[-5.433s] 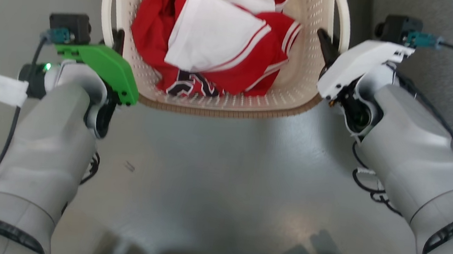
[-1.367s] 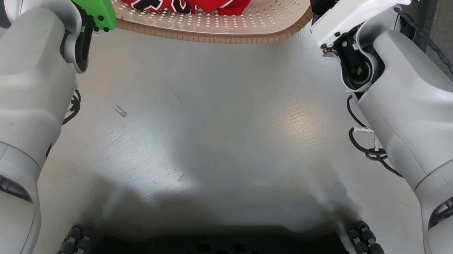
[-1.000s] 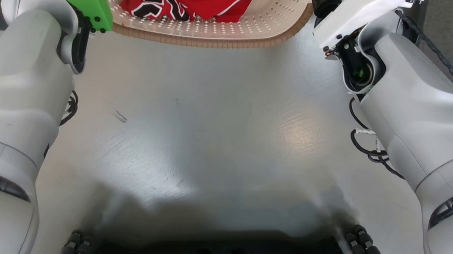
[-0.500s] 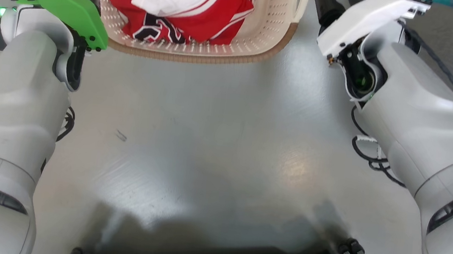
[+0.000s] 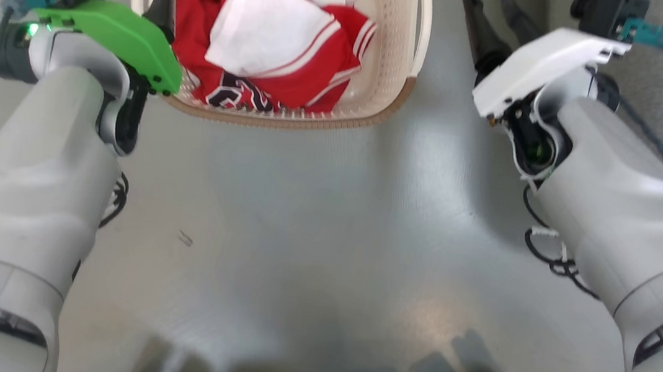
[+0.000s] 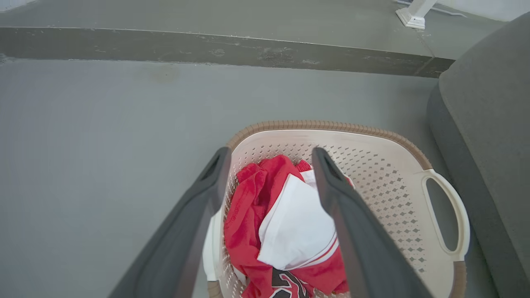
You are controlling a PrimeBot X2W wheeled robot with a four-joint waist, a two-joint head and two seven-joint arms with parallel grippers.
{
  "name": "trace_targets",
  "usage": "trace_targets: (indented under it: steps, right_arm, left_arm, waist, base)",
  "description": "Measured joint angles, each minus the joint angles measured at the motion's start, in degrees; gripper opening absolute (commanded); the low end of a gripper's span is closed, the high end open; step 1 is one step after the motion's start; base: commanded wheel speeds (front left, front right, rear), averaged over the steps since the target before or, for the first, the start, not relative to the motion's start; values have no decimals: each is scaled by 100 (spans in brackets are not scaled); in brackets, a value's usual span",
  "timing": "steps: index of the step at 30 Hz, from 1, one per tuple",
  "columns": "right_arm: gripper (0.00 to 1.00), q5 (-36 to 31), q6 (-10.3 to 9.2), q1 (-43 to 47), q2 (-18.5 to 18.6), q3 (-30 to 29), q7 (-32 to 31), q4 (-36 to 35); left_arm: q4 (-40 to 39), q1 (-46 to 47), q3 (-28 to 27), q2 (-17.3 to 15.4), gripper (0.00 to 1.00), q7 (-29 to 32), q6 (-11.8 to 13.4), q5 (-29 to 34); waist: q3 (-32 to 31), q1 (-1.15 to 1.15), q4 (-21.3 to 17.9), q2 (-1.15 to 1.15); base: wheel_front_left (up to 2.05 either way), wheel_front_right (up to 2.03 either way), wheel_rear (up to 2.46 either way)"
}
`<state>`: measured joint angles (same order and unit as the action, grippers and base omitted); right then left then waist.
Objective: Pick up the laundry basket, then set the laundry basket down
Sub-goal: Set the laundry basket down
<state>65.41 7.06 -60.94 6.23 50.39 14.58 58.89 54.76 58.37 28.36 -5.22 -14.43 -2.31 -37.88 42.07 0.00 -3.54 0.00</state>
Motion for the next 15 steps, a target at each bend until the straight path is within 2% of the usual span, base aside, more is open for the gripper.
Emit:
trace_targets:
  steps: [15]
  right_arm:
    - [100,-624,0,795,227,-425,0,-764]
  left_arm:
    - [-1207,-1122,-568,-76,100,-1,-47,423]
  waist:
    - [-1074,0,70,0]
  base:
    - [0,0,0]
